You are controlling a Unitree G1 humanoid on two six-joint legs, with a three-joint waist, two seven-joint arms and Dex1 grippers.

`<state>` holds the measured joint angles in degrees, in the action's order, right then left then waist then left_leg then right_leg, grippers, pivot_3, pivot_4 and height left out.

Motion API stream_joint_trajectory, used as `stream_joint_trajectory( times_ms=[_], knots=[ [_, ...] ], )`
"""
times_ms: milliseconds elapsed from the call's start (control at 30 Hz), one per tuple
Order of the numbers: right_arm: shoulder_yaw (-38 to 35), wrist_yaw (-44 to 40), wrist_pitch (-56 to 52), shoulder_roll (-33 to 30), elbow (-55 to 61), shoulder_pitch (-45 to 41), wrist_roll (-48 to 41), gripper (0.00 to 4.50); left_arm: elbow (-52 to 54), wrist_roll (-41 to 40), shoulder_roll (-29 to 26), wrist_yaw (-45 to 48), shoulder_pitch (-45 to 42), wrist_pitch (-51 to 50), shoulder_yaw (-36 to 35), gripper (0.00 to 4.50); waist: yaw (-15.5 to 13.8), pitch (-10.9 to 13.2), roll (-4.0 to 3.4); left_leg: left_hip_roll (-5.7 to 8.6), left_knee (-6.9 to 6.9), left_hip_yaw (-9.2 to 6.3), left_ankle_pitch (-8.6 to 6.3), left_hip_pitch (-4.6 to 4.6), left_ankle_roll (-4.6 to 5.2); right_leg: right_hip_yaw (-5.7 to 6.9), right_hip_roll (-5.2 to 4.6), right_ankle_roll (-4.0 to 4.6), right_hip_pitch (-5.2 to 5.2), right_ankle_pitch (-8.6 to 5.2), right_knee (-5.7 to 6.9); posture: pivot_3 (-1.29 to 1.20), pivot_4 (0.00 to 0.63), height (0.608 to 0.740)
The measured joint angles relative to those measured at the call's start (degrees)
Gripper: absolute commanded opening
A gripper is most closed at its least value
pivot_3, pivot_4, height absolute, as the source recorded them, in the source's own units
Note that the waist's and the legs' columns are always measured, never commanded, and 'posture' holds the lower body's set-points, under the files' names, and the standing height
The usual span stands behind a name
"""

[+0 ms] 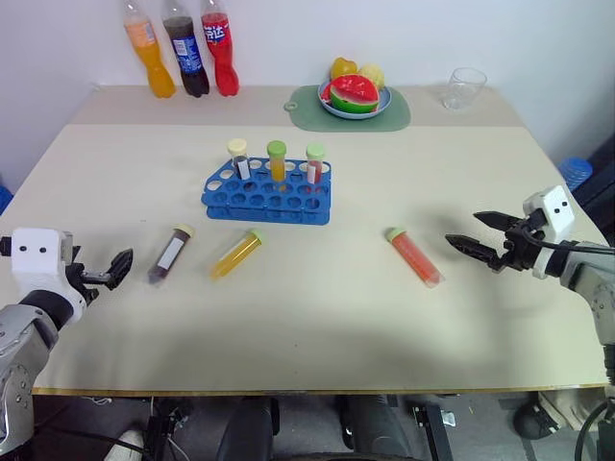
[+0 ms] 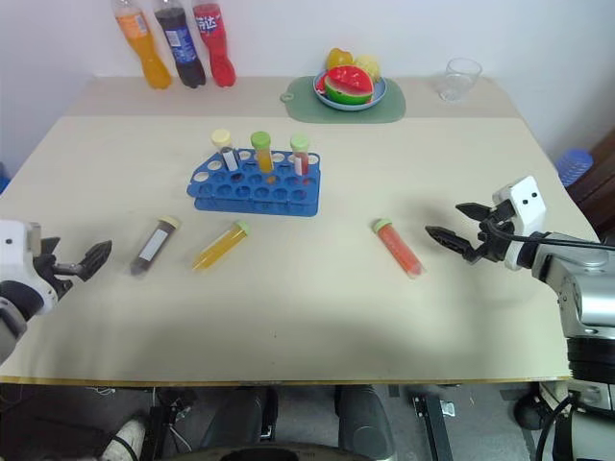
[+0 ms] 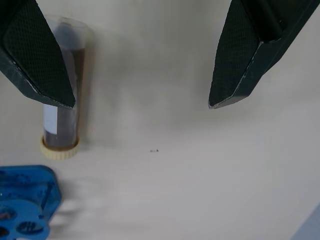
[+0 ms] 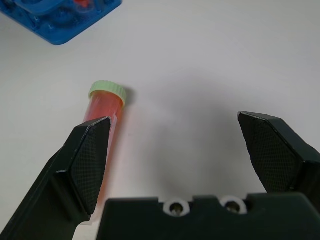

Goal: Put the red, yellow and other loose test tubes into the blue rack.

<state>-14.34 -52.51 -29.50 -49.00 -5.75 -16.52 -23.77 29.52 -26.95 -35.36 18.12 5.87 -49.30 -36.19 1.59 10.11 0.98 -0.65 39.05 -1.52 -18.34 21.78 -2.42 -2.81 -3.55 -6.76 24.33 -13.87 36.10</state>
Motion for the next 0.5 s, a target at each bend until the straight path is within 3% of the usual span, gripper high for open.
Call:
stream_joint_trajectory(
  times_ms=[500],
  knots=[
    [2.11, 3.84, -10.02, -0.25, 3.51, -6.41, 0.45, 4.50, 0.30, -1.70, 4.45, -3.54, -4.70, -0.23, 0.72, 4.35, -1.00, 0.00, 0.01, 0.01, 0.04, -0.02, 0.00, 0.06, 0.00, 0.00, -0.01, 0.00, 0.00, 0.00, -0.02, 0.00, 0.150, 0.734]
  ],
)
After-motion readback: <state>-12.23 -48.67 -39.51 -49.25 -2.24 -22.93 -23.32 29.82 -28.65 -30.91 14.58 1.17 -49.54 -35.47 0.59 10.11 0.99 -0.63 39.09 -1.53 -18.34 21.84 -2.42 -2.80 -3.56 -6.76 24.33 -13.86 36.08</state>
